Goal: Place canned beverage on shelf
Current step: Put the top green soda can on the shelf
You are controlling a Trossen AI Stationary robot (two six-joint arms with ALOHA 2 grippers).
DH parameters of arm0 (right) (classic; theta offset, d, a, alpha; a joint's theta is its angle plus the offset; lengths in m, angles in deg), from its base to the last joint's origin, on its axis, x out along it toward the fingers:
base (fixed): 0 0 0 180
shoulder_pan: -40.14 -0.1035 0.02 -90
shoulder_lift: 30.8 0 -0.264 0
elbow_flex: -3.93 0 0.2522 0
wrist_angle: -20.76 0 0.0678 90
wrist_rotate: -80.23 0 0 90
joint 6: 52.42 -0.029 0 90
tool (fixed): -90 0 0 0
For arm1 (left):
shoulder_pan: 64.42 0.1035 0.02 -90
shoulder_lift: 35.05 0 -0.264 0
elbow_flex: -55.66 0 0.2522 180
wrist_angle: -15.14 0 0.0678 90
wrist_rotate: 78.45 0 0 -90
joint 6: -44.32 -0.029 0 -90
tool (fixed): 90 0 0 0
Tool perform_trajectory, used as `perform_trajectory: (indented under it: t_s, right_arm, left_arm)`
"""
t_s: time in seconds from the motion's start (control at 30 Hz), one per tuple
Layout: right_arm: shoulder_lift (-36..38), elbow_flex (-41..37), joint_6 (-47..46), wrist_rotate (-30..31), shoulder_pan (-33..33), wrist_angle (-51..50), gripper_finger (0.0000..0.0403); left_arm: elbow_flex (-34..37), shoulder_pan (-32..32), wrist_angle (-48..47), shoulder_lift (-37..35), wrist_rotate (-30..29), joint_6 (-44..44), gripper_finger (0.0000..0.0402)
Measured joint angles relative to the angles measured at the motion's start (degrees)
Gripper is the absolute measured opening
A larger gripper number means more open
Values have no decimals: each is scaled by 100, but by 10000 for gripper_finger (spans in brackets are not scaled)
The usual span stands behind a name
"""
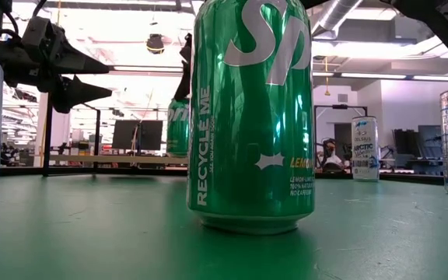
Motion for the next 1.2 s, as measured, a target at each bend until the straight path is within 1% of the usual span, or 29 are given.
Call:
perform_trajectory:
  t_s: [0.1,0.2,0.7,0.87,1.2]
  right_arm:
    - [11,5,-2,-7,86,-126,291]
    - [20,9,-1,-73,176,-187,280]
    - [20,11,153,-139,864,-415,278]
    - [20,11,214,-320,1108,-448,277]
    - [20,11,527,-422,1355,-468,277]
  left_arm:
    - [0,0,0,0,-5,4,332]
    - [0,0,0,0,-13,17,332]
    - [0,2,-11,0,-11,35,332]
    - [0,1,-11,-1,-9,9,332]
    - [0,1,-11,0,-9,-2,332]
